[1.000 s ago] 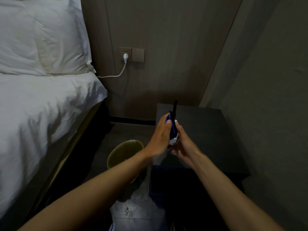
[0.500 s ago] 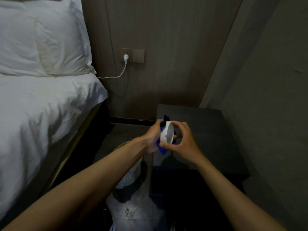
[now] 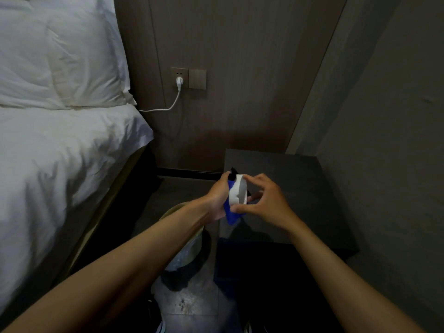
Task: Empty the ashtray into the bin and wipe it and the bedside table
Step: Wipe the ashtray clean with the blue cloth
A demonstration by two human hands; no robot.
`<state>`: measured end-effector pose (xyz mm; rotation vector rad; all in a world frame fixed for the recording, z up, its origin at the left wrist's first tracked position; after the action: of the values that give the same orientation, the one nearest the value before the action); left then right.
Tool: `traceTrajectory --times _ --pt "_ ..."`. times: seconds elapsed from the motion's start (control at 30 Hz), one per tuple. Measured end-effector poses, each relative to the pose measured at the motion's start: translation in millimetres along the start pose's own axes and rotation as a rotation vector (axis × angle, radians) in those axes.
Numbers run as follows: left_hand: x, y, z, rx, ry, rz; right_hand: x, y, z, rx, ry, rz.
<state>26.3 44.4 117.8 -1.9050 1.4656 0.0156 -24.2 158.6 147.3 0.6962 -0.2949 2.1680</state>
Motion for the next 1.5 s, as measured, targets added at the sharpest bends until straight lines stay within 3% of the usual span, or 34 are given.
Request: traceTrajectory --times 0.17,0.3,0.53,0.7,0.8,0.97,1.07,1.23,1.5 --pt "-6 -1 -2 -0.123 0.081 -0.015 2 0 -1 -0.141 0.234 0.057" --pt "-11 -8 -5 -0.287 0.343 -0.014 -1 -6 -5 -0.311 0.504 0.138" --pt "-28 -33 -24 -0.778 0.523 0.214 -10 -18 -6 -0.517 0.852 0.160" --pt "-31 -41 -32 -0.881 0.670 0.287 -21 -22 -3 -0.551 1.091 0.199" --pt "-27 -39 -29 -0.823 0.577 0.200 -18 -20 0 -0.505 0.957 0.171" --pt "-12 -13 -12 -0.387 0.276 0.070 -12 -13 0 -0.356 0.642 0.158" --pt "-4 -6 -4 -0.183 0.043 0.009 1 -6 -2 -0.217 0.217 0.077" --pt "-1 4 12 -0.055 -0.105 0.103 9 -5 16 0.014 -0.120 0.007" --pt "3 5 7 -0.072 -0.042 0.023 9 -4 19 0.064 -0.128 -0.015"
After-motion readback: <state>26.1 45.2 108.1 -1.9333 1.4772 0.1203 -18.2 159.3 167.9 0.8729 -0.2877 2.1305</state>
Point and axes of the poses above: each hand's wrist, its own y-axis towards the middle knuckle, its own x-axis out of the back of the hand, z = x × y, the point moved 7 cm from there along y, towards the middle knuckle, and after that the axes turned 3 degrees about -y, right-handed, at the moved point
